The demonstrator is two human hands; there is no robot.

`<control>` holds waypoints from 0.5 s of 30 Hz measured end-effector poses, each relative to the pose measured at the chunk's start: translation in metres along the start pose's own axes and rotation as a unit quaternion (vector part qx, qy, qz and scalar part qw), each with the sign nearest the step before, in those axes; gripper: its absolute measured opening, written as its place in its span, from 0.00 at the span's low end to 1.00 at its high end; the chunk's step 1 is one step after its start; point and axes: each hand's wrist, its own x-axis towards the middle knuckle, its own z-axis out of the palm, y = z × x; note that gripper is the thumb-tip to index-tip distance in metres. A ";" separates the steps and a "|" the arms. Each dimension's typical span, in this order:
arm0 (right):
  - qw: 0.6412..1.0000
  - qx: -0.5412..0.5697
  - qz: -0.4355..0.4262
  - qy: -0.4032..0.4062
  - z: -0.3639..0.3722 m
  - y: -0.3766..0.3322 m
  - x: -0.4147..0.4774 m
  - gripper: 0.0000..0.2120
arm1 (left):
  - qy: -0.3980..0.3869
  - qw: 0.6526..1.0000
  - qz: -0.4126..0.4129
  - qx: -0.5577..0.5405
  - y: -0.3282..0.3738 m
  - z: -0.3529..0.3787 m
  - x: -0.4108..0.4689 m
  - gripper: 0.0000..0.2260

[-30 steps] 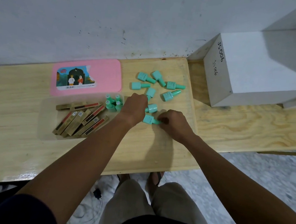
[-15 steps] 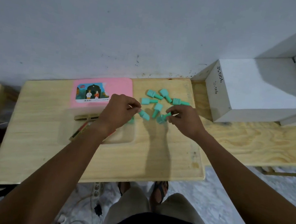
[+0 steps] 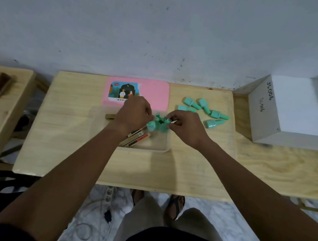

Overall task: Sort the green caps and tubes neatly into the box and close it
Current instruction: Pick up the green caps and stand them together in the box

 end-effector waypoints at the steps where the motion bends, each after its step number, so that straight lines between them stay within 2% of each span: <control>1: 1.000 -0.022 -0.006 -0.008 0.004 0.002 0.000 0.08 | -0.005 1.000 -0.007 -0.006 -0.001 0.004 0.000 0.04; 5: 0.991 -0.127 -0.034 -0.033 0.016 0.010 0.001 0.11 | -0.021 0.999 -0.030 -0.023 0.000 0.019 0.001 0.04; 15: 0.947 -0.310 -0.083 0.009 0.031 0.017 0.006 0.12 | -0.040 0.999 -0.015 0.005 -0.002 0.042 -0.003 0.07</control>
